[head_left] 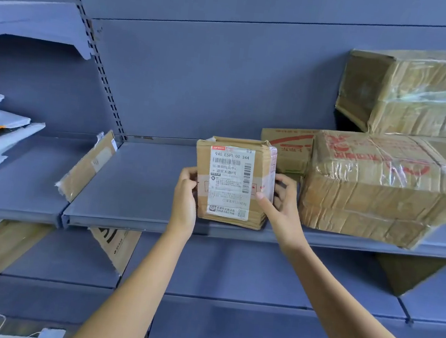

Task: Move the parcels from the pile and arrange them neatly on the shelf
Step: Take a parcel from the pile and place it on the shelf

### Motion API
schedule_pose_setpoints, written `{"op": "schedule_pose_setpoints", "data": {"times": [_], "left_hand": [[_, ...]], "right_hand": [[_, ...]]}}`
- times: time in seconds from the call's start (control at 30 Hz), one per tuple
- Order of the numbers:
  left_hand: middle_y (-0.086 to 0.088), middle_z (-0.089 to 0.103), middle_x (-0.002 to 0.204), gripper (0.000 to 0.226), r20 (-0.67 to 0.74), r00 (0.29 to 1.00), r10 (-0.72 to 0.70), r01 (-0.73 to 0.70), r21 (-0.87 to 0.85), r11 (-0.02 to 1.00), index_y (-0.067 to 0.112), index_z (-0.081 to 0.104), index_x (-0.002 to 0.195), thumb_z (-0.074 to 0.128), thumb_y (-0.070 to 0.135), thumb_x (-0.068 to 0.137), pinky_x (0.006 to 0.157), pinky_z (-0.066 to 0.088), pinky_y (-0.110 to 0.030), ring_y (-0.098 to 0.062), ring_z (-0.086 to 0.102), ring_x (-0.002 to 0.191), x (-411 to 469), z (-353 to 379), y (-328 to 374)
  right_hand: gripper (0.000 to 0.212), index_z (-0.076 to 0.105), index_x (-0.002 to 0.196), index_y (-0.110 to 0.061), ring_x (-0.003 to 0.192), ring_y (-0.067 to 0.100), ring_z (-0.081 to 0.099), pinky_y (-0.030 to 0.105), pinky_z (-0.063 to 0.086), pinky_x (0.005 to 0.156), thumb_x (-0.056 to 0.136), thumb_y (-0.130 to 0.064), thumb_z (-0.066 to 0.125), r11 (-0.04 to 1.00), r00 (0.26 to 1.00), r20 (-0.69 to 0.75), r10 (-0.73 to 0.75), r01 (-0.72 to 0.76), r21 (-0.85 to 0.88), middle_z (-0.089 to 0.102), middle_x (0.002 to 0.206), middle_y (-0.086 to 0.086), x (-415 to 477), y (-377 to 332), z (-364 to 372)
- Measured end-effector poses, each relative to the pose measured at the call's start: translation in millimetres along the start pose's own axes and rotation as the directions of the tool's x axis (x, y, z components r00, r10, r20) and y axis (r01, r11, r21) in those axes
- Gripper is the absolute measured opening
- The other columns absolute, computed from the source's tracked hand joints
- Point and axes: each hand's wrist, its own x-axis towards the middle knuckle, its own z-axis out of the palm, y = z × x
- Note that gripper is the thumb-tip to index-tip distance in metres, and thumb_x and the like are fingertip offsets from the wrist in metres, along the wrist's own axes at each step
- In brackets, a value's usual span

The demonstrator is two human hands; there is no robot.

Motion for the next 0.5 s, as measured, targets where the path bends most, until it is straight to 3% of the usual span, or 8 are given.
{"op": "schedule_pose_setpoints", "data": {"times": [0.1,0.2,0.3,0.43,0.5], "left_hand": [[0.002,0.065,0.093,0.024,-0.045,0.999,0.008,-0.007,0.016,1.000,0.018,0.056,0.092,0.033,0.011,0.090,0.068,0.048,-0.018,-0.007,0.058,0.080,-19,7,3],[0.006,0.063,0.080,0.032,-0.087,0.996,0.007,-0.003,0.043,0.999,0.016,0.056,0.088,0.028,0.003,0.094,0.063,0.047,-0.018,-0.003,0.057,0.069,-44,15,5],[0.004,0.059,0.073,0.028,-0.080,0.996,-0.029,0.033,0.055,0.998,0.015,0.054,0.082,0.031,0.008,0.096,0.052,0.043,-0.017,-0.002,0.054,0.058,-83,28,4],[-0.008,0.067,0.088,0.023,0.020,0.998,-0.066,0.063,0.131,0.989,0.006,0.059,0.093,0.042,0.021,0.095,0.069,0.044,-0.031,-0.017,0.058,0.079,-130,51,-10],[-0.008,0.070,0.093,0.020,0.105,0.992,-0.073,0.051,0.200,0.978,0.009,0.062,0.093,0.045,0.019,0.094,0.075,0.046,-0.035,-0.018,0.060,0.083,-156,71,-18]], "right_hand": [[0.049,0.043,0.118,-0.039,0.120,0.016,0.057,0.039,0.049,0.101,0.075,-0.044,0.067,1.000,1.000,-0.003,0.003,-0.003,0.006,0.057,0.129,0.001,-22,-9,-16],[0.051,0.047,0.119,-0.039,0.116,0.013,0.059,0.037,0.050,0.097,0.073,-0.050,0.065,1.000,1.000,-0.004,-0.009,0.009,0.004,0.060,0.126,-0.005,-53,-23,-37],[0.049,0.052,0.120,-0.041,0.108,0.013,0.064,0.034,0.052,0.090,0.073,-0.054,0.063,1.000,1.000,-0.010,-0.009,0.009,-0.006,0.065,0.116,-0.013,-93,-34,-57],[0.043,0.052,0.123,-0.039,0.103,0.010,0.066,0.034,0.056,0.085,0.082,-0.043,0.064,0.999,0.996,-0.089,0.019,-0.023,-0.039,0.065,0.115,-0.014,-156,-43,-91],[0.041,0.051,0.126,-0.036,0.105,0.009,0.065,0.034,0.056,0.085,0.087,-0.037,0.061,0.997,0.986,-0.162,0.034,-0.043,-0.057,0.064,0.117,-0.016,-191,-43,-117]]}}
